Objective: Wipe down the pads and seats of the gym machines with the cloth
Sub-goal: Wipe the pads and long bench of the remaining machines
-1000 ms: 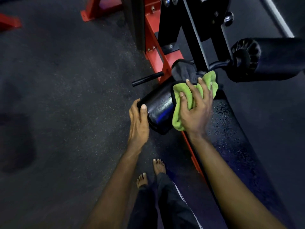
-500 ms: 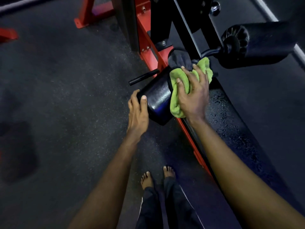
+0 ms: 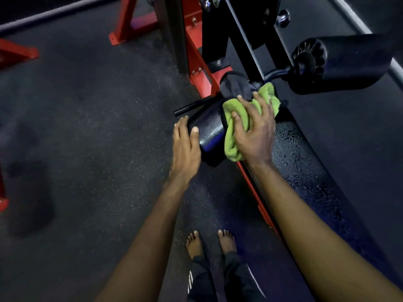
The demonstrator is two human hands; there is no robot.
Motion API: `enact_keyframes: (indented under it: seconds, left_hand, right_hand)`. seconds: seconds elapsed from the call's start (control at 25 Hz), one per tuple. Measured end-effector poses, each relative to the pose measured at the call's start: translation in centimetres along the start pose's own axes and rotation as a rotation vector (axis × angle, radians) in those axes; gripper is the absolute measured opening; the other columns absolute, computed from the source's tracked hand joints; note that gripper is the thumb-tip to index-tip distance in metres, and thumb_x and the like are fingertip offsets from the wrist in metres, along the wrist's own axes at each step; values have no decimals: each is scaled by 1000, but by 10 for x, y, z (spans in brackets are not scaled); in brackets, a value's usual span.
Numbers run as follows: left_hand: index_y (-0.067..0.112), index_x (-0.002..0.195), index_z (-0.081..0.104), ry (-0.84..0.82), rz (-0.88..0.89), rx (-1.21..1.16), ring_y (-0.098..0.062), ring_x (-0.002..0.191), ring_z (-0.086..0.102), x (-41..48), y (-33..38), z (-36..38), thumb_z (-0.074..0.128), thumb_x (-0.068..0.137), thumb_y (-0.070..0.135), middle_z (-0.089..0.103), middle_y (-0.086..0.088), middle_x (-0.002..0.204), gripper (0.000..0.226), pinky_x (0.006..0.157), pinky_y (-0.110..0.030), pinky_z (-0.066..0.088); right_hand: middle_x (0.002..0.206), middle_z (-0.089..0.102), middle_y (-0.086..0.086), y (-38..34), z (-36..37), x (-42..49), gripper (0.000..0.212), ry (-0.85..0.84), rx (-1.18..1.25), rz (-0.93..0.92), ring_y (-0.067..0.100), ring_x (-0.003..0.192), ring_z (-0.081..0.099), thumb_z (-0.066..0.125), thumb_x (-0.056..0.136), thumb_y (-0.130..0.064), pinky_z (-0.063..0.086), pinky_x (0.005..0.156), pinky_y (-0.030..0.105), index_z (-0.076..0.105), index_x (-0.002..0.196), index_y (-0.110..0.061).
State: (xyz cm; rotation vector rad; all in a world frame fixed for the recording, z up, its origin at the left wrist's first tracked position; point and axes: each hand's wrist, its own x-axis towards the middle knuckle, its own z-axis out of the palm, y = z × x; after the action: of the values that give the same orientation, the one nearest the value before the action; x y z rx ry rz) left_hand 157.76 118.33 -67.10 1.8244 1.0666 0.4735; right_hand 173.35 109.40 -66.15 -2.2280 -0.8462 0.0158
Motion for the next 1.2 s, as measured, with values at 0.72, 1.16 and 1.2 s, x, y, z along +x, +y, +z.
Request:
enact_keyframes:
  seconds: [0.72,1.16,1.2]
  left_hand:
    - [12,143,42,103,-54,61,-25,129,46,-2,9,4,29,107,36,45,-11,143,45,112,-48,33]
    - [10,121,53,-13,-217,-12,-27,115,49,25,-1,-4,29,109,30,55,-12,117,33,97,-35,34]
    - [10,120,53,-12,-220,-9,-27,115,49,25,-1,-4,29,109,31,56,-11,117,34,99,-37,35]
  right_hand:
    - [165,26,-3,4,-5,-31,49,-150,4,-71,26,156,12,56,101,-43,26,120,59,47,149,-37]
    - [159,40,-2,2,-18,-24,45,-234,-138,-317,25,153,22,58,100,-41,29,119,56,54,144,-37]
    - [158,40,0,10,-21,-12,45,-184,-108,-267,27,152,26,58,99,-40,31,118,58,55,144,-35]
